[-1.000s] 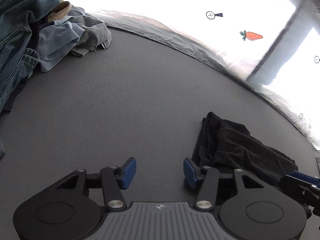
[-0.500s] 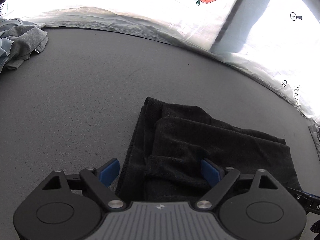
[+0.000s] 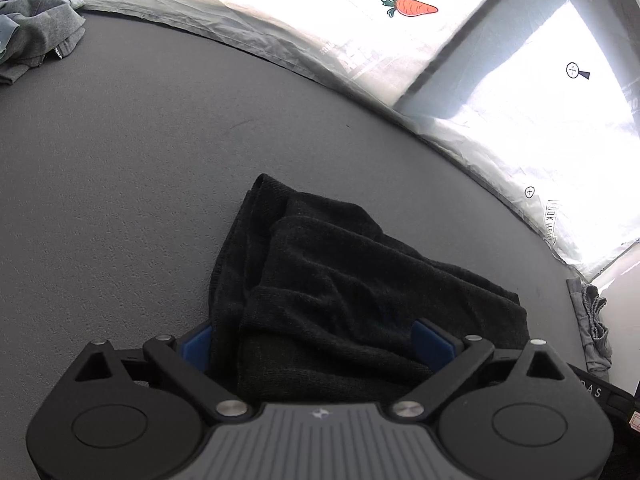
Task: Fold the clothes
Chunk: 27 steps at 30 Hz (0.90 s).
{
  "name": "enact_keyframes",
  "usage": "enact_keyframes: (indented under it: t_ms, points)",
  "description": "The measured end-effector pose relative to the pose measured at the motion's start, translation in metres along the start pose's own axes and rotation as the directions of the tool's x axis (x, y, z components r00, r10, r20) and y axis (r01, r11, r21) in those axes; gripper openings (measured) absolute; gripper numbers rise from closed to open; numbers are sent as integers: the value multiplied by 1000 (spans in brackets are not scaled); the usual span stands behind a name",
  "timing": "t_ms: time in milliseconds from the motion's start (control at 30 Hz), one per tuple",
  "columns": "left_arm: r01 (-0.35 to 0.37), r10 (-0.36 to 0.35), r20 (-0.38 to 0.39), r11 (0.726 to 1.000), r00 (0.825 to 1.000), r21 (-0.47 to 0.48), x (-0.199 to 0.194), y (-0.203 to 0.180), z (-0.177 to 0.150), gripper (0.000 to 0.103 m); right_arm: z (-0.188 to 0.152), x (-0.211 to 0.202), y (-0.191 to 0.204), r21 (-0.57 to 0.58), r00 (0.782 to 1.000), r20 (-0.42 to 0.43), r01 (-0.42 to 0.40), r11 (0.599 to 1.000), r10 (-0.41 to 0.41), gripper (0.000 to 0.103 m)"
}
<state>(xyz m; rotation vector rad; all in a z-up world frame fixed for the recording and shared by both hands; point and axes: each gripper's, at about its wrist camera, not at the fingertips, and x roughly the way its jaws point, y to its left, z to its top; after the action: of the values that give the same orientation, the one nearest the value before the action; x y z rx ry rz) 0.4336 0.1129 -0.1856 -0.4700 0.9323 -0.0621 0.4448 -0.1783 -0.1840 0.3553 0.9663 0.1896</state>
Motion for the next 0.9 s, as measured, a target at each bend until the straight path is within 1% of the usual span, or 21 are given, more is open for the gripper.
enact_keyframes:
  t_ms: [33, 67, 100, 133, 167, 200, 233, 267, 300, 333, 400, 433, 533, 600, 700, 800, 900]
  points:
    - [-20, 20, 2, 999, 1000, 27, 0, -4, -2, 95, 0, 0, 2, 7, 1000, -7, -26, 1000, 26, 78]
    - [-44, 44, 6, 998, 999, 53, 1, -8, -5, 91, 1, 0, 6, 15, 998, -15, -53, 999, 53, 77]
    - [-67, 67, 11, 996, 998, 65, 0, -11, -6, 84, 1, -1, 10, 12, 998, -17, -59, 998, 59, 77]
    - [-88, 87, 18, 994, 996, 66, -1, -12, -7, 78, 1, -1, 14, 7, 998, -18, -62, 998, 62, 72]
    - [-98, 97, 20, 993, 995, 63, -3, -12, -7, 66, 1, -3, 17, 8, 998, -21, -62, 998, 63, 57]
    - [-88, 87, 14, 994, 996, 64, -5, -10, -7, 51, 2, -5, 14, 41, 996, -25, -80, 996, 81, 45]
    - [-73, 73, 7, 994, 997, 76, -6, -10, -7, 44, 3, -7, 11, 79, 994, -29, -100, 992, 102, 26]
    - [-68, 67, 8, 994, 998, 91, -7, -11, -6, 34, 3, -8, 7, 117, 992, -32, -120, 986, 124, 21]
    - [-65, 64, 11, 992, 998, 107, -10, -13, -6, 31, 4, -11, 5, 147, 989, -29, -141, 979, 146, 18]
    - [-68, 66, 19, 990, 998, 123, -13, -18, -6, 30, 4, -16, 3, 161, 985, -25, -162, 974, 168, 15]
    - [-73, 67, 43, 985, 997, 157, -21, -30, -7, 29, 2, -27, 3, 164, 981, -9, -188, 969, 192, 12]
    - [-60, 51, 59, 984, 997, 169, -28, -36, -7, 29, 1, -35, 4, 171, 978, 6, -205, 964, 207, 11]
    - [26, -42, 93, 985, 995, 168, -48, -57, -8, 28, -3, -61, 4, 204, 961, 58, -276, 939, 269, 10]
    - [87, -106, 96, 979, 990, 182, -60, -71, -11, 28, -6, -81, 4, 215, 950, 96, -311, 926, 297, 10]
    - [152, -178, 84, 957, 980, 249, -71, -98, -23, 28, -12, -113, 3, 207, 945, 150, -317, 925, 290, 10]
    - [215, -244, 66, 932, 968, 293, -80, -121, -37, 28, -24, -151, -6, 234, 936, 217, -326, 916, 278, 10]
    - [290, -315, 37, 908, 948, 303, -85, -139, -48, 28, -37, -192, -19, 244, 936, 275, -289, 926, 220, 10]
